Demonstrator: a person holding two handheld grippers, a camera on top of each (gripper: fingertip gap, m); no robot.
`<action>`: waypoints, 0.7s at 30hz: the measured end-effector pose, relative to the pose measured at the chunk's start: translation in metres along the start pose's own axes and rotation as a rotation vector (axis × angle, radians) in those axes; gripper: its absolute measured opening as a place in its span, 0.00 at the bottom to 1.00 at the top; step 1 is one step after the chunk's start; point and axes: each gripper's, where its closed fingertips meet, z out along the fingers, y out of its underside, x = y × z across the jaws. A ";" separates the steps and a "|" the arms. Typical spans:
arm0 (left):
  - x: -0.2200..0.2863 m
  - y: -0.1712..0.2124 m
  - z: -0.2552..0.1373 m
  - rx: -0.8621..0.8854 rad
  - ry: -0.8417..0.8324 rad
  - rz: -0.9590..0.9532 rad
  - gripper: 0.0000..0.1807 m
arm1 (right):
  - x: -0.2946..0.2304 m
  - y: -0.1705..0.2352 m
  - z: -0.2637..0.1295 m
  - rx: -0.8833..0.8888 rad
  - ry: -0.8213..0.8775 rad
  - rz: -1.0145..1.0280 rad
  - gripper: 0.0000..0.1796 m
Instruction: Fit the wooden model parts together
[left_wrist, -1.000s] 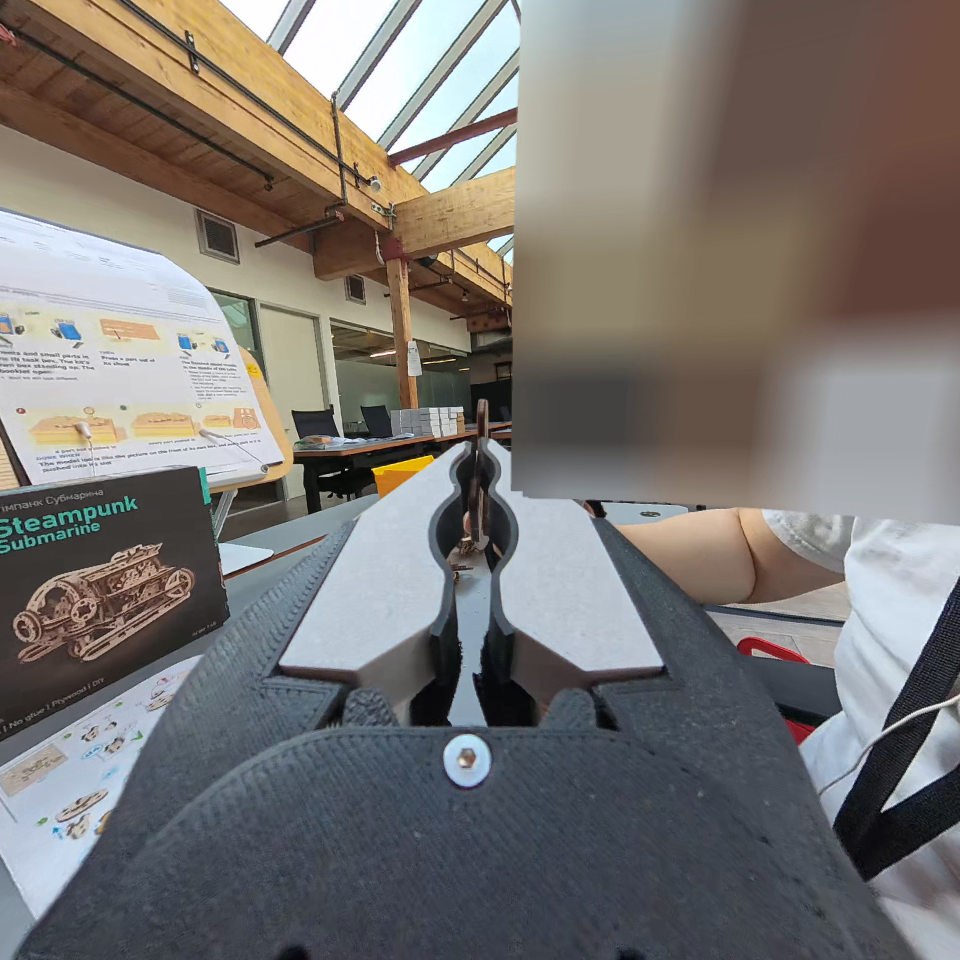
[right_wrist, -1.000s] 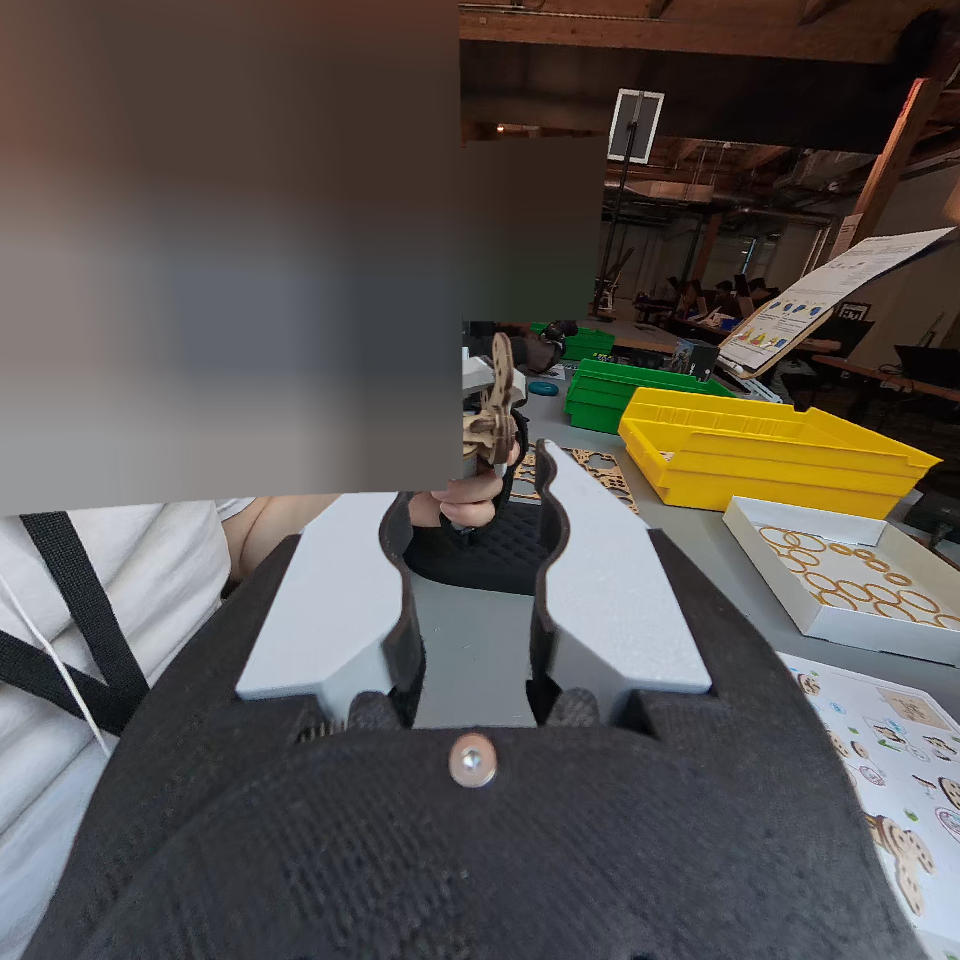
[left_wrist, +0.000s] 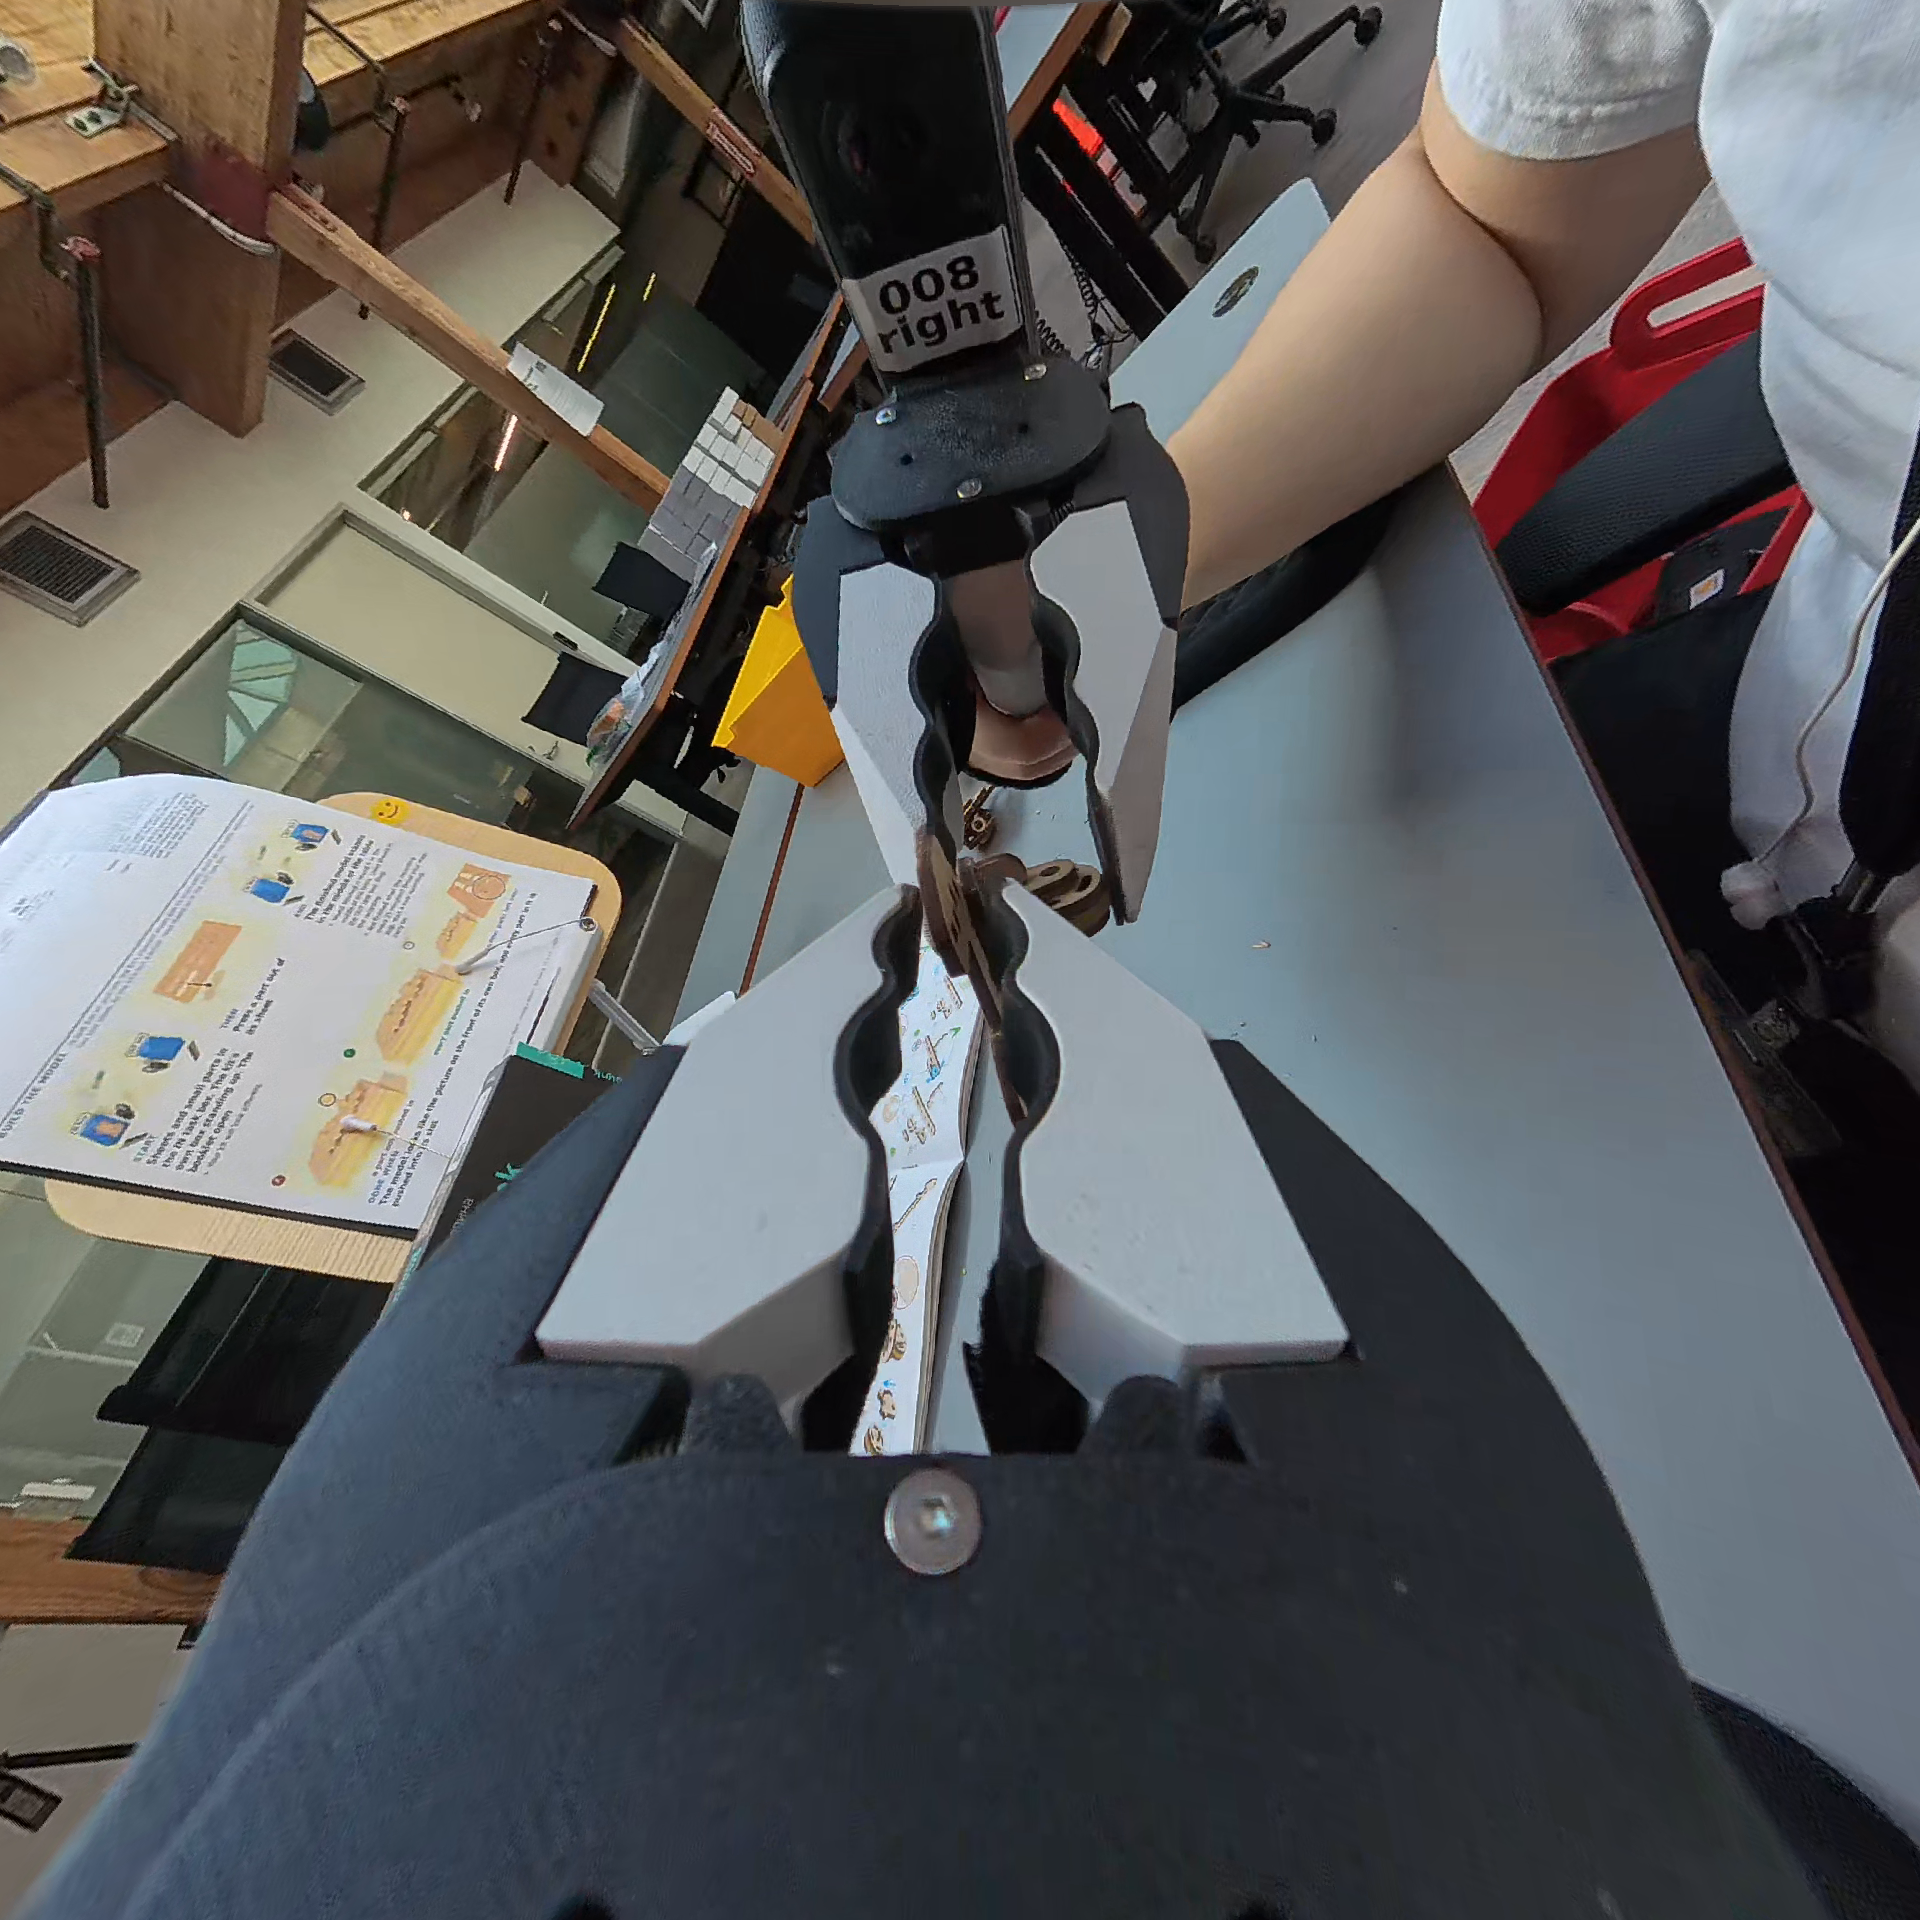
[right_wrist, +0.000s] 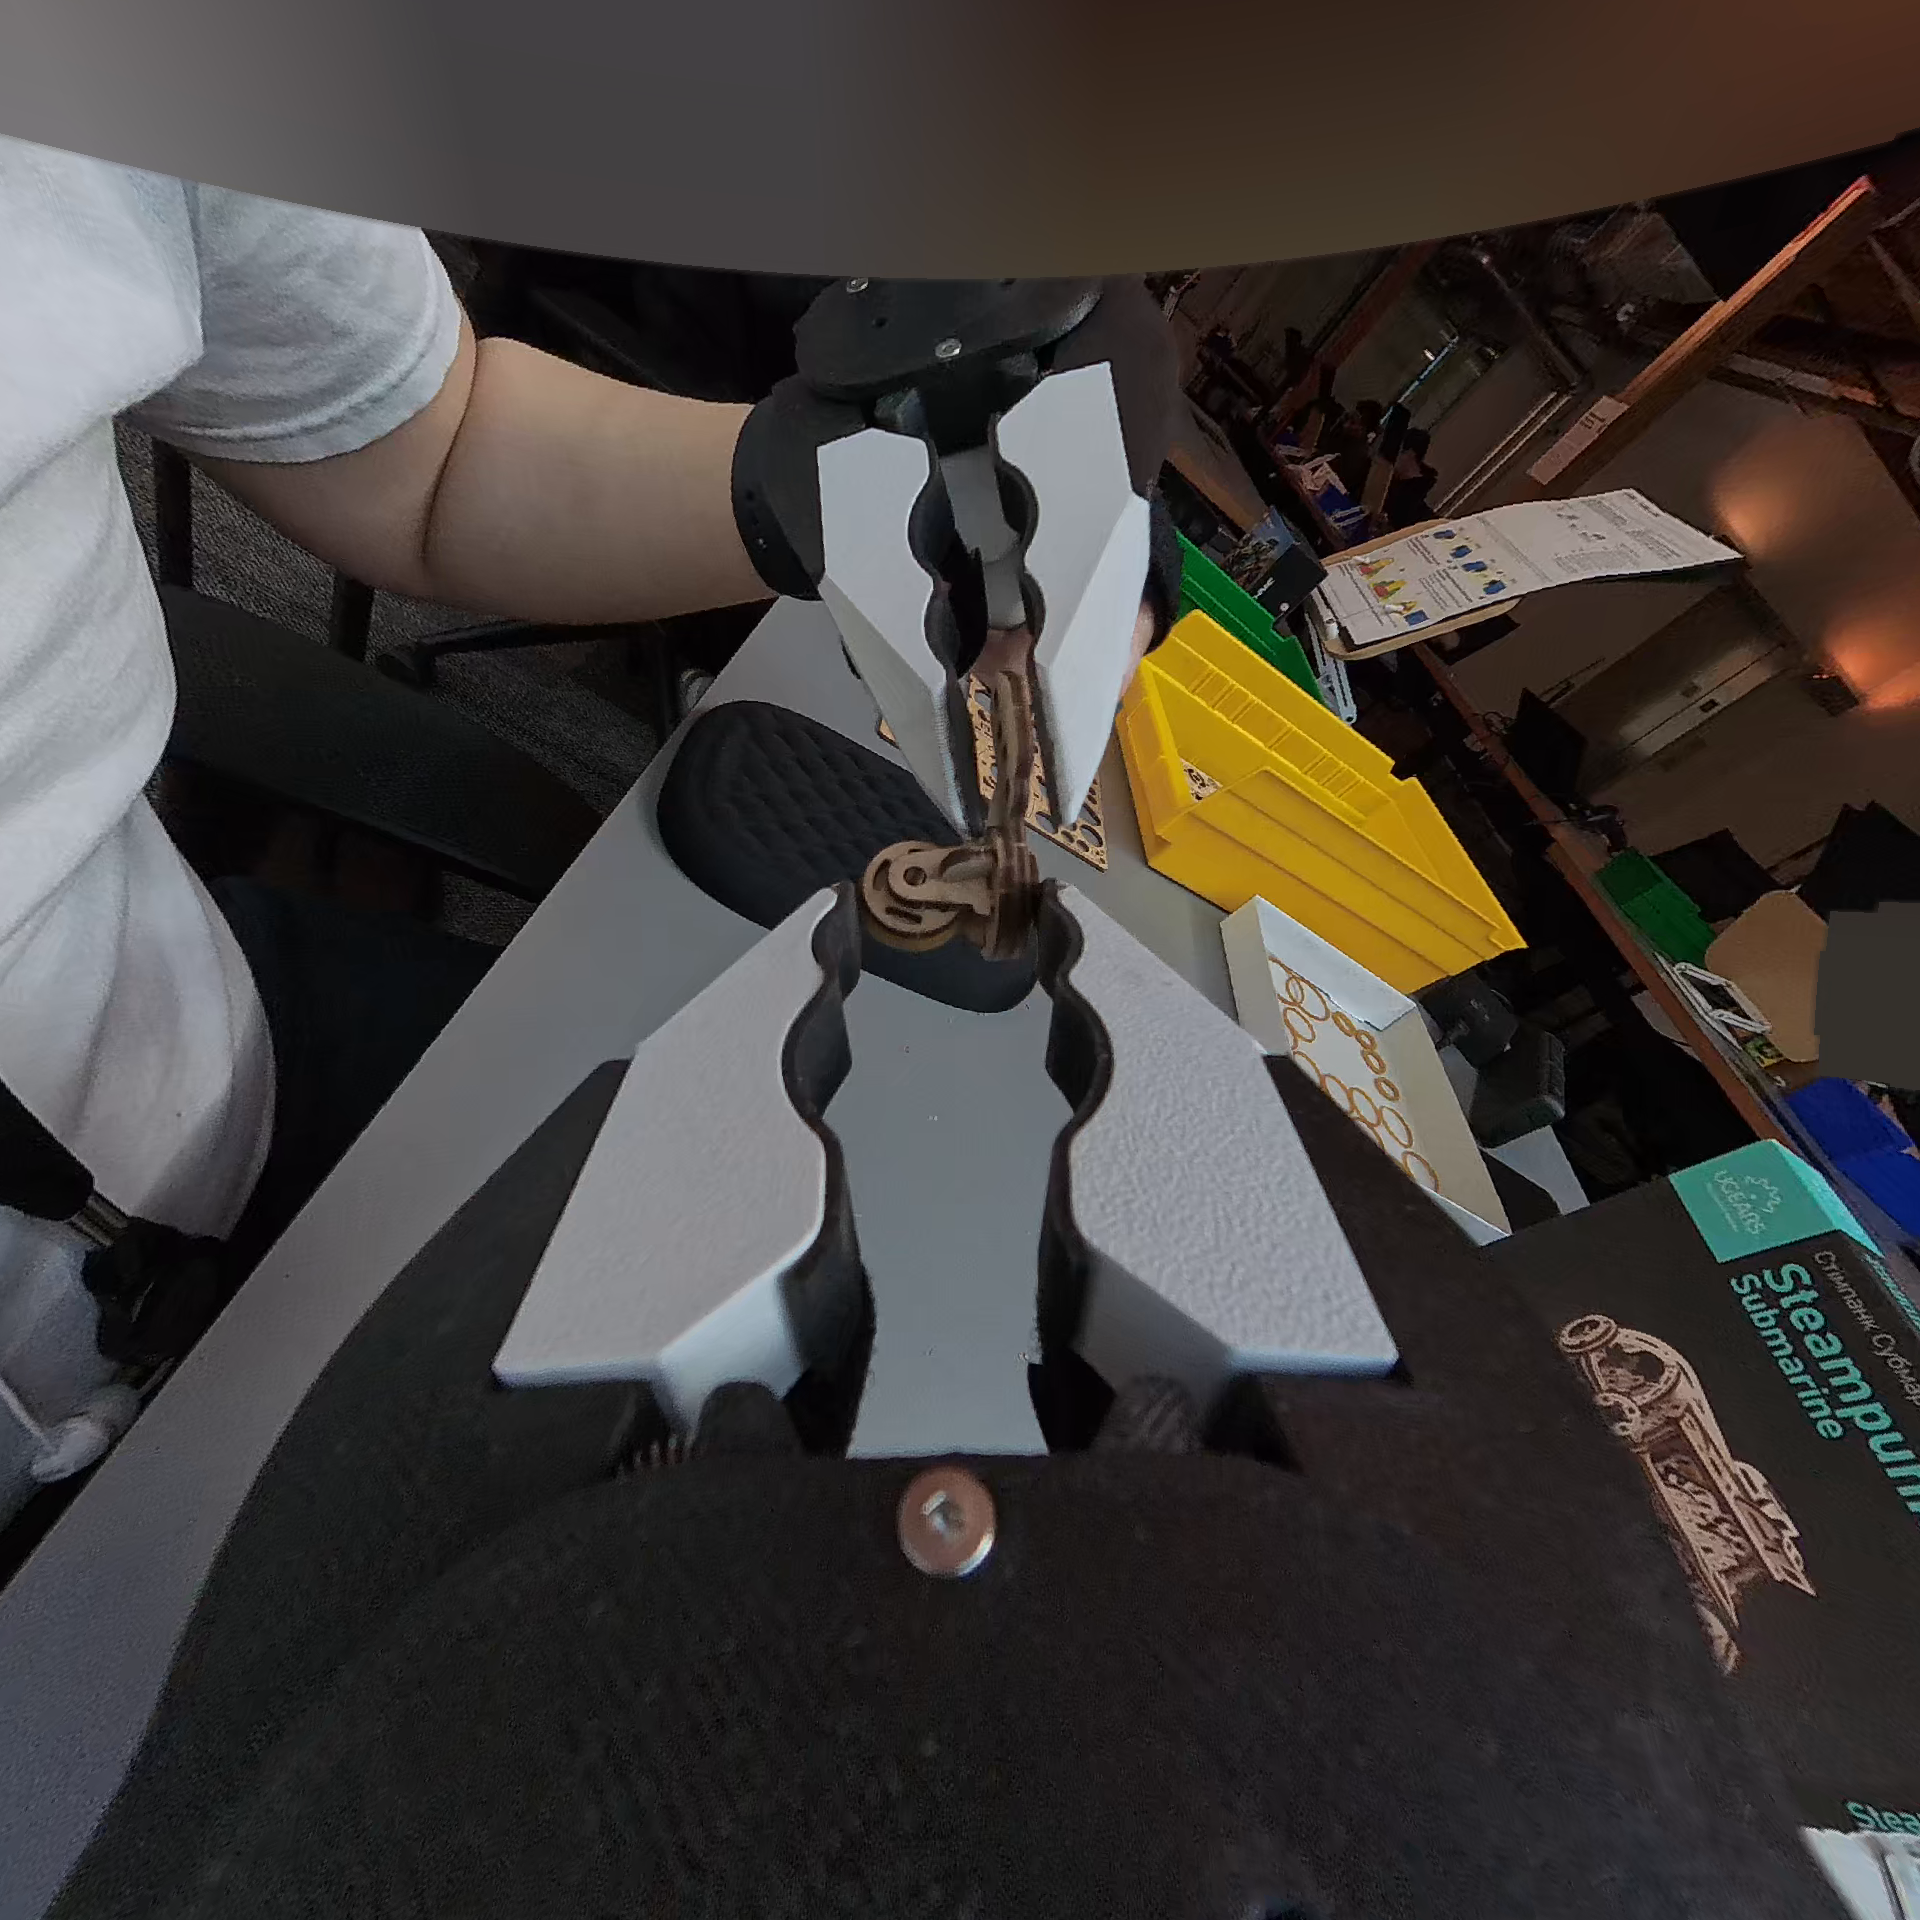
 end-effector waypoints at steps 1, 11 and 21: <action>0.001 0.000 0.000 0.000 0.008 -0.002 0.05 | 0.000 0.000 0.000 0.003 -0.002 0.009 0.19; 0.002 0.005 0.002 -0.023 0.023 -0.016 0.06 | 0.002 0.000 -0.002 0.013 -0.004 0.033 0.19; 0.001 0.002 0.004 -0.009 -0.055 0.025 0.04 | 0.006 -0.002 -0.002 0.008 0.036 0.035 0.19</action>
